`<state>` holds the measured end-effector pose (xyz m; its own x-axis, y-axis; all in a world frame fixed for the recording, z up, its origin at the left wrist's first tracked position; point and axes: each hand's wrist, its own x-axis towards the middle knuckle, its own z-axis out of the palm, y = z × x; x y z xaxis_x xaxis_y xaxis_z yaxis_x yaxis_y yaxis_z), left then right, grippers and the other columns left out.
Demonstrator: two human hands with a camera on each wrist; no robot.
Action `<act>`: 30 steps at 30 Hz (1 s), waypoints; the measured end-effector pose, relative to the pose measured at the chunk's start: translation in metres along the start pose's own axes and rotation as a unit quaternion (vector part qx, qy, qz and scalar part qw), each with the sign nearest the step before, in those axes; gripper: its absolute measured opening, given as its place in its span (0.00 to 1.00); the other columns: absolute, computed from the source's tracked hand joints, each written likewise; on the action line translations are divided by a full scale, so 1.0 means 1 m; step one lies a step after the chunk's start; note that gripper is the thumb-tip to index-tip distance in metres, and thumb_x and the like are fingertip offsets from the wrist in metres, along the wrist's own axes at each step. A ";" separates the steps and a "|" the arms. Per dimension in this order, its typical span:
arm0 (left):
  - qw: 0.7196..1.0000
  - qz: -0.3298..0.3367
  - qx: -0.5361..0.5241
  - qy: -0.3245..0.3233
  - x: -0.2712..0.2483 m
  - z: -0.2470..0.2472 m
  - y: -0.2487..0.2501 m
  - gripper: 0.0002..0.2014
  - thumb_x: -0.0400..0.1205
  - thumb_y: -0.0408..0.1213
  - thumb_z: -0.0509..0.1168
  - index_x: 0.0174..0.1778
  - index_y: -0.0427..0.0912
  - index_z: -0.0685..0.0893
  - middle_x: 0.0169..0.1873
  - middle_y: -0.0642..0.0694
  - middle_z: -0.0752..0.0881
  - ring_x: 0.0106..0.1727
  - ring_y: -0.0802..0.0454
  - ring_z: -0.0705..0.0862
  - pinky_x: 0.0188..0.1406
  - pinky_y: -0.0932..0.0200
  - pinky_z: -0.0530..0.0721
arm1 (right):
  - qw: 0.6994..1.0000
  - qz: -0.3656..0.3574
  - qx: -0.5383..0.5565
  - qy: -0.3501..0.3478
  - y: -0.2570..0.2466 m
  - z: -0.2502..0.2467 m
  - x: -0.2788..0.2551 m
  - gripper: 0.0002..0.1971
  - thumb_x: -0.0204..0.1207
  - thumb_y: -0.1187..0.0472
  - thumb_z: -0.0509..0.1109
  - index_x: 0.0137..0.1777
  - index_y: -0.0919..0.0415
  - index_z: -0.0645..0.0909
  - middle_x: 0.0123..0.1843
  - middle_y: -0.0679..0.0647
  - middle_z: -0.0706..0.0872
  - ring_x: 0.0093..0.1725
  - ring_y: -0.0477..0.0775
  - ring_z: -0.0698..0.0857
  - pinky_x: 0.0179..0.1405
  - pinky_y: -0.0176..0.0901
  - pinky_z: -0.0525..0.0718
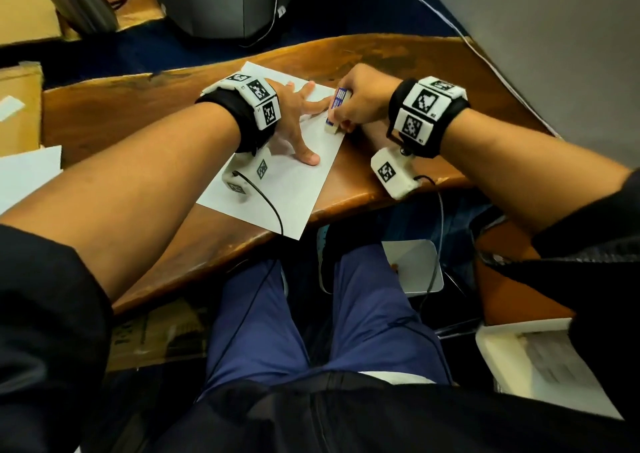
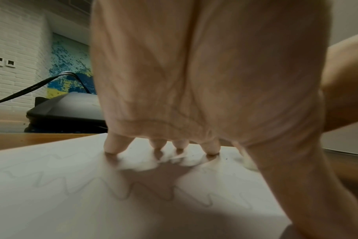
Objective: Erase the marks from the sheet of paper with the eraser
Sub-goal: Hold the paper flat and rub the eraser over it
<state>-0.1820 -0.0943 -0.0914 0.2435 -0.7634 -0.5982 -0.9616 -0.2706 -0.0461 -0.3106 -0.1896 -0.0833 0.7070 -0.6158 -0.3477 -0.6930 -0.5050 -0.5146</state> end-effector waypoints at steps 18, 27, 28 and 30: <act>1.000 -0.006 -0.005 -0.001 -0.003 -0.002 0.002 0.65 0.54 0.74 0.70 0.81 0.71 0.35 0.85 0.53 0.33 0.86 0.42 0.39 0.80 0.29 0.46 | 0.999 0.023 0.003 0.031 -0.005 -0.004 0.001 0.16 0.74 0.58 0.79 0.60 0.62 0.84 0.49 0.57 0.91 0.46 0.53 0.92 0.51 0.46 0.91; 1.000 -0.009 -0.018 0.000 0.000 0.001 0.000 0.65 0.54 0.74 0.71 0.82 0.70 0.38 0.85 0.54 0.33 0.86 0.42 0.38 0.80 0.28 0.46 | 0.999 -0.008 -0.033 -0.007 -0.006 0.014 -0.014 0.18 0.76 0.58 0.77 0.63 0.63 0.83 0.53 0.56 0.90 0.50 0.55 0.90 0.55 0.48 0.89; 1.000 -0.007 -0.020 0.000 -0.001 0.000 0.001 0.65 0.54 0.74 0.71 0.82 0.71 0.37 0.85 0.54 0.33 0.86 0.42 0.38 0.80 0.28 0.46 | 1.000 0.005 -0.022 -0.005 -0.007 0.008 -0.010 0.18 0.76 0.57 0.78 0.63 0.62 0.83 0.52 0.57 0.91 0.49 0.55 0.91 0.54 0.47 0.90; 1.000 -0.008 -0.026 0.002 -0.001 0.000 0.001 0.65 0.53 0.73 0.71 0.81 0.72 0.37 0.85 0.54 0.34 0.86 0.42 0.39 0.80 0.28 0.47 | 0.999 0.020 -0.008 0.031 -0.008 -0.001 -0.002 0.19 0.74 0.55 0.79 0.62 0.60 0.83 0.53 0.57 0.91 0.49 0.54 0.91 0.53 0.47 0.90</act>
<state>-0.1827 -0.0937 -0.0909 0.2593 -0.7612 -0.5944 -0.9497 -0.3127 -0.0137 -0.3062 -0.1850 -0.0778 0.6696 -0.6712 -0.3180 -0.7225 -0.4892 -0.4886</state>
